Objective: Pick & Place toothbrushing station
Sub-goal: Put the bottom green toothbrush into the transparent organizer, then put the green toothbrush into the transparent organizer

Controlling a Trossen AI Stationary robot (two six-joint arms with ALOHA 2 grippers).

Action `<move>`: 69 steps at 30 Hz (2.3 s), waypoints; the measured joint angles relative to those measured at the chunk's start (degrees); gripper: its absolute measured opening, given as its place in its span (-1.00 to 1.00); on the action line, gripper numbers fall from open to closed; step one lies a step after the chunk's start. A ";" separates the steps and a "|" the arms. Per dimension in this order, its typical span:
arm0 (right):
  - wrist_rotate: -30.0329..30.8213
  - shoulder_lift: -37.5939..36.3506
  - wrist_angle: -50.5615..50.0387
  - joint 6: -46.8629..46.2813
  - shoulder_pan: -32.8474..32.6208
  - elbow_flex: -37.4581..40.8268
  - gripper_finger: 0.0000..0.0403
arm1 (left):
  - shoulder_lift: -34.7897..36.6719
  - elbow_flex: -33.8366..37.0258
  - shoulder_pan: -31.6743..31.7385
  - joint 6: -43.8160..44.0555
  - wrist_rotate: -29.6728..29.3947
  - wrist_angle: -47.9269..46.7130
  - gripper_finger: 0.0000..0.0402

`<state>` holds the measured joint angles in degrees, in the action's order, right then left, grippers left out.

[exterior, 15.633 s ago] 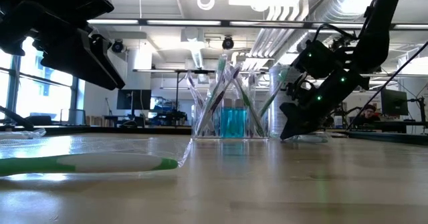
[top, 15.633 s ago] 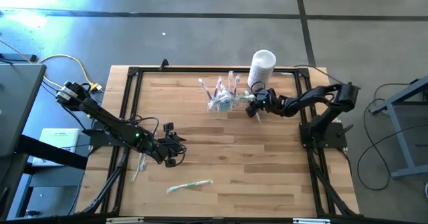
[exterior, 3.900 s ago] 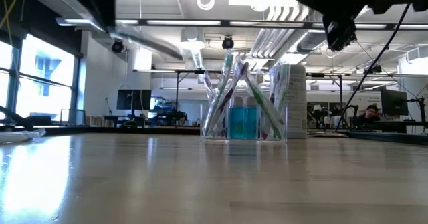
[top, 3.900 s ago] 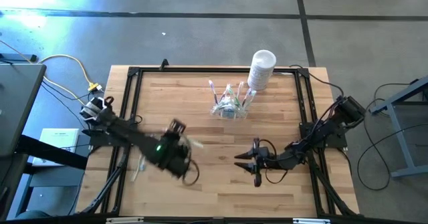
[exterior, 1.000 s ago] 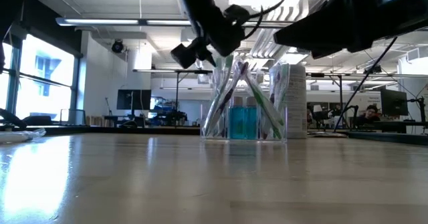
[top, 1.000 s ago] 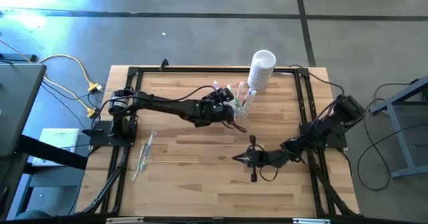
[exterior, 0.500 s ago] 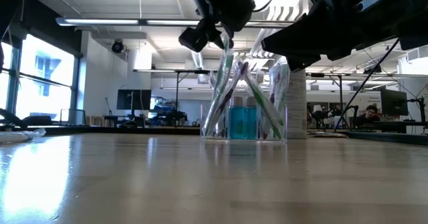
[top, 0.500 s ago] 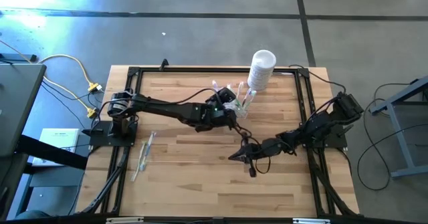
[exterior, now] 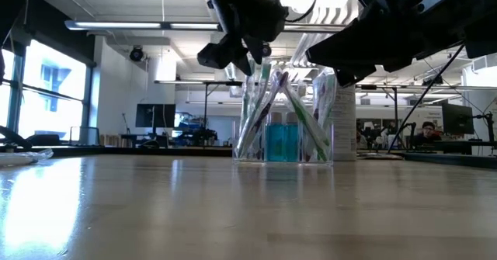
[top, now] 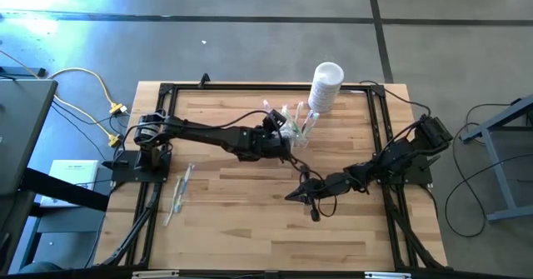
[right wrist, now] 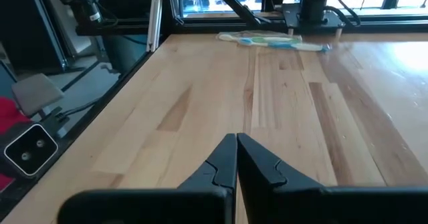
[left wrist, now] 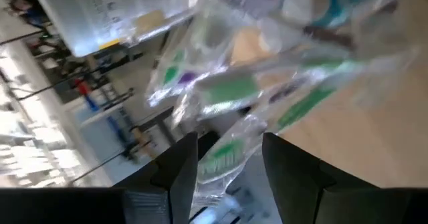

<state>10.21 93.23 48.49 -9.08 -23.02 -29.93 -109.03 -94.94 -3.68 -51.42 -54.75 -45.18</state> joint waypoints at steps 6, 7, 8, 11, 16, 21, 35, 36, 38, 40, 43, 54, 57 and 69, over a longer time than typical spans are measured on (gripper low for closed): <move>0.07 0.00 0.00 -1.50 -0.01 0.00 -0.99 | 0.00 0.00 0.76 5.06 6.70 -0.01 -0.20; 0.09 0.00 0.00 -1.78 -0.01 0.00 -0.99 | 0.00 0.00 0.84 5.56 7.41 -0.05 -0.20; 0.09 0.00 -0.02 -1.86 -0.01 0.00 -0.99 | 0.00 0.00 1.06 6.08 8.13 -0.08 -0.20; 0.23 -0.02 -0.25 -1.88 -0.22 0.00 -0.99 | 0.00 0.00 1.58 8.20 11.50 -0.33 -0.20; 0.29 -0.02 -0.41 -2.68 -0.27 0.00 -0.98 | 0.00 0.02 2.62 9.46 14.91 -0.91 -0.20; 0.31 -0.02 -1.22 -2.94 -0.25 0.02 -0.98 | 0.74 0.07 2.34 9.43 8.23 1.83 -0.20; 0.31 -0.02 -1.56 -2.95 -0.25 0.01 -0.98 | 0.93 -8.52 -6.09 6.27 -1.02 6.23 -0.20; 0.29 -0.02 -1.60 -2.95 -0.25 0.02 -0.98 | 0.98 -9.20 -7.18 6.53 -3.06 6.24 -0.20; 0.29 -0.02 -1.57 -2.80 -0.25 0.02 -0.98 | 0.98 -10.29 -9.30 8.15 -7.84 4.82 -0.20; 0.22 -0.02 -1.57 -2.02 -0.25 0.02 -0.98 | 0.96 -11.87 -11.46 12.28 -12.58 -1.14 -0.20; 0.15 -0.02 -1.57 -0.46 -0.25 0.02 -0.98 | 1.01 -14.16 -14.60 24.13 -14.43 -15.79 -0.20; -2.00 -0.02 0.24 1.78 1.94 0.00 -0.98 | 3.56 -13.40 -18.86 73.42 42.98 -44.79 -0.20; -2.69 -0.02 0.07 1.51 2.89 0.00 -0.98 | 4.15 -9.37 -20.04 76.28 45.66 -44.77 -0.20; -1.90 -0.02 -1.33 -0.19 1.51 0.02 -0.99 | 10.80 15.82 -20.52 91.15 55.64 -44.93 -0.20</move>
<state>8.32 93.21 47.16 -9.26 -21.51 -29.91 -98.23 -79.11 -24.20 39.74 0.88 -90.11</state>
